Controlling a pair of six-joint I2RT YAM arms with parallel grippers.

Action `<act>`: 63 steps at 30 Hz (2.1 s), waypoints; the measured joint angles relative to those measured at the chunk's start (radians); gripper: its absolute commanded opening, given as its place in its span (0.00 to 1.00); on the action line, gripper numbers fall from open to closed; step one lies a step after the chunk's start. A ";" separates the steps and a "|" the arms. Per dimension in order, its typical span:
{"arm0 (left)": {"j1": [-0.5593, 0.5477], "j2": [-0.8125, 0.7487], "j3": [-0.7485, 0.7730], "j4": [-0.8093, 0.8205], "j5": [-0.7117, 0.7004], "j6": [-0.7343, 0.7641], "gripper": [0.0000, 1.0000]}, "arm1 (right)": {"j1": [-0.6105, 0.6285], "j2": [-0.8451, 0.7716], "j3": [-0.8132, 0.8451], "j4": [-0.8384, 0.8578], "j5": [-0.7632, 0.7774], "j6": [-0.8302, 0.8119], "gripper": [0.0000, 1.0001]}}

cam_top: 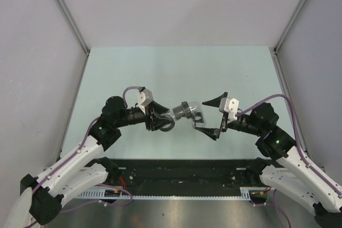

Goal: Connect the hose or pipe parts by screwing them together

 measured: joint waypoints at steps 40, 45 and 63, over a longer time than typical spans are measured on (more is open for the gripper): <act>0.101 0.211 0.069 0.000 0.385 -0.658 0.00 | 0.360 0.163 0.027 -0.138 0.379 -0.868 0.35; 0.107 0.237 0.069 -0.003 0.413 -0.666 0.27 | 0.353 0.177 0.027 -0.140 0.362 -0.818 0.17; 0.186 0.286 0.159 0.027 0.469 -0.629 0.76 | 0.336 0.141 0.003 -0.103 0.298 -0.633 0.02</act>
